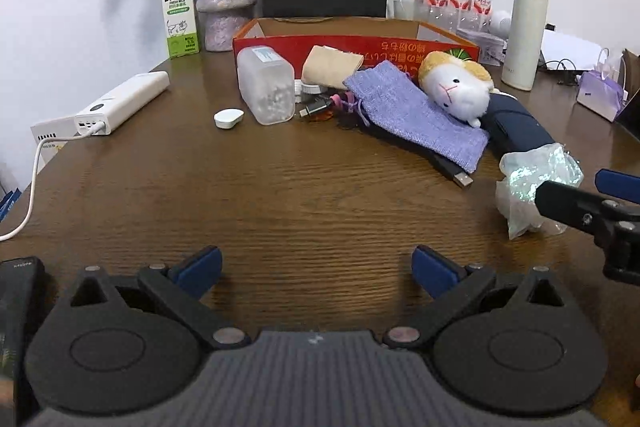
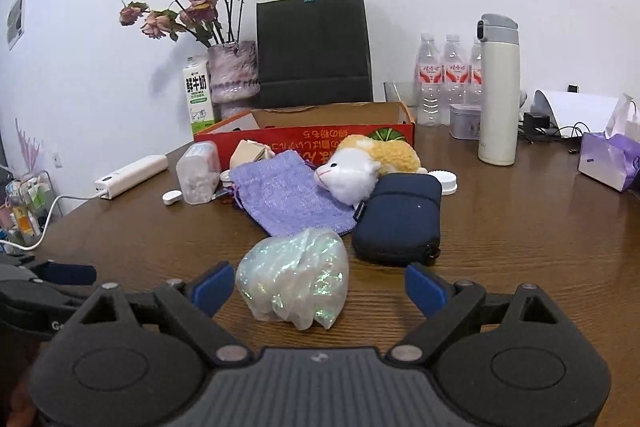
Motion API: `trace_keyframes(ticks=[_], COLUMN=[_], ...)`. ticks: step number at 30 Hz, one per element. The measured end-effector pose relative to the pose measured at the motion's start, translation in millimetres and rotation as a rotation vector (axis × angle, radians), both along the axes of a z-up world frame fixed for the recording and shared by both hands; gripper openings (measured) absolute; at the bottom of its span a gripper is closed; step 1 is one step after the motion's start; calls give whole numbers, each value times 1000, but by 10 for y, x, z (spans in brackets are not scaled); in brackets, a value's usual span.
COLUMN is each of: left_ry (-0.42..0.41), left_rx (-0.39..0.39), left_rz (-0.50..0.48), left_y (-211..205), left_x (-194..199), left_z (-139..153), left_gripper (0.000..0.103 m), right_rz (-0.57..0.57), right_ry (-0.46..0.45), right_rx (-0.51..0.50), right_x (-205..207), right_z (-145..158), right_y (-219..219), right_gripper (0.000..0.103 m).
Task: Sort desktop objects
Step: 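Grasp the clear plastic container with the left tool while the right tool grasps the plush sheep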
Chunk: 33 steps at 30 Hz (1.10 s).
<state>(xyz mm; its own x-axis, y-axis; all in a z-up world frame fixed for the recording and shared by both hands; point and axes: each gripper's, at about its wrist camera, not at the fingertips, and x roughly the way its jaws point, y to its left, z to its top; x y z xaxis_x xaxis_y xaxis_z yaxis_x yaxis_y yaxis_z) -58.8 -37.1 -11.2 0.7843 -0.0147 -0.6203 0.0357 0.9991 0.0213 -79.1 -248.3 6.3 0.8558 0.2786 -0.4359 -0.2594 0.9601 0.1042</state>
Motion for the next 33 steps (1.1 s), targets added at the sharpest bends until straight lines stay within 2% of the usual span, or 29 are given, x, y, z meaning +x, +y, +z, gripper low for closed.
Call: trace_keyframes(ticks=[3, 6, 8, 11, 13, 15, 16, 17, 18, 19, 20, 22, 24, 25, 27, 33], left_ry=[-49, -140, -206, -235, -207, -144, -127, -118, -105, -81, -70, -78, -88, -107, -148, -266], left_rx=[-16, 40, 93, 112, 60, -21, -47, -55, -45, -38, -41, -65, -114, -132, -153, -200], left_rz=[-32, -4, 12, 116, 176, 159, 148, 139, 134, 135, 145, 145, 147, 141, 127, 90], left_y=[34, 11, -24, 3, 99, 184, 212, 219, 217, 223, 233, 275, 323, 340, 348, 394], left_x=[74, 328, 606, 1141, 1457, 1685, 1747, 1794, 1826, 1861, 1858, 1809, 1752, 1713, 1609, 1208], left_z=[94, 327, 445, 498, 463, 399, 366, 330, 286, 239, 210, 191, 247, 296, 431, 988], left_gripper=[103, 103, 103, 103, 102, 96, 89, 75, 64, 45, 41, 41, 41, 41, 41, 41], right_rz=[8, 2, -8, -6, 6, 25, 31, 30, 28, 24, 25, 17, 12, 13, 30, 38], right_ry=[-2, 2, -5, -28, 9, 60, 89, 122, 155, 188, 216, 231, 222, 226, 230, 51], right_rx=[19, 83, 84, 39, 26, 50, 64, 67, 65, 61, 48, -2, -40, -33, 7, 3], right_x=[-1, 109, 282, 639, 982, 1299, 1470, 1640, 1793, 1932, 2041, 2148, 2149, 2139, 2083, 1593], right_z=[36, 206, 372, 517, 549, 522, 483, 434, 378, 318, 255, 155, 120, 130, 201, 767], right_y=[-23, -99, -118, -83, -42, -4, 22, 53, 84, 121, 149, 225, 265, 249, 191, 122], right_gripper=[92, 92, 92, 91, 87, 83, 80, 75, 71, 65, 59, 58, 50, 44, 41, 40])
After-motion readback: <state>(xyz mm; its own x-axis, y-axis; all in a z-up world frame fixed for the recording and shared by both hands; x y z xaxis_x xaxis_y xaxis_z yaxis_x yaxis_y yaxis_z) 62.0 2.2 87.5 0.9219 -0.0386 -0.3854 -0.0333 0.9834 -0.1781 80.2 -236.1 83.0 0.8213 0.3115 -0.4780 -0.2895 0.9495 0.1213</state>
